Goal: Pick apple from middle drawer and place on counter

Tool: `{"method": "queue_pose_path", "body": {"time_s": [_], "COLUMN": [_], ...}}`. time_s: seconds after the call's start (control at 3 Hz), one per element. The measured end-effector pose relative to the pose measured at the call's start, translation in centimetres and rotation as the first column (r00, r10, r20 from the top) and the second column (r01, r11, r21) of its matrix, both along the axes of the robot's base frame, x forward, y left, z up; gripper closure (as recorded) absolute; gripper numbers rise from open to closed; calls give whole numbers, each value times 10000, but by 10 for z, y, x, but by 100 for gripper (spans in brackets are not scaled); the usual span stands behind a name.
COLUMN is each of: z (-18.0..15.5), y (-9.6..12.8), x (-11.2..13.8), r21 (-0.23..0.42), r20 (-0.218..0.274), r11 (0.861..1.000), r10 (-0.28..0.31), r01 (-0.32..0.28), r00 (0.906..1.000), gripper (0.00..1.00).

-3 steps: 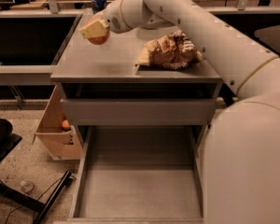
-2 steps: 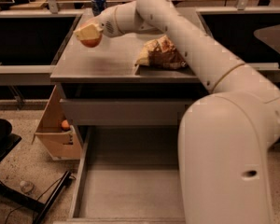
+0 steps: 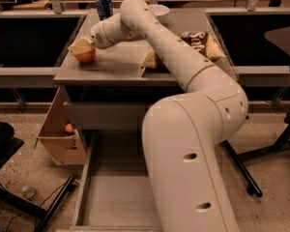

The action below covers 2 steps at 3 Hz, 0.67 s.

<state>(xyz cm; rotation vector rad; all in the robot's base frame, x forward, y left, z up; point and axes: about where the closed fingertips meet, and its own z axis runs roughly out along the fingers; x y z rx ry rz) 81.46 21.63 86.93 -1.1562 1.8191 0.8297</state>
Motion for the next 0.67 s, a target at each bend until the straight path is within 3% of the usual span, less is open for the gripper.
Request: {"method": "queue_pose_path", "body": {"time_s": [0.33, 0.67], "z": [-10, -6], "y": [6, 6], "x": [1, 1], "r21": [-848, -848], "r20": [-428, -428], "r11": [9963, 9963], "r10": [-167, -166], "r01": [130, 129], "r00": [9989, 9989], "gripper": [81, 58]}}
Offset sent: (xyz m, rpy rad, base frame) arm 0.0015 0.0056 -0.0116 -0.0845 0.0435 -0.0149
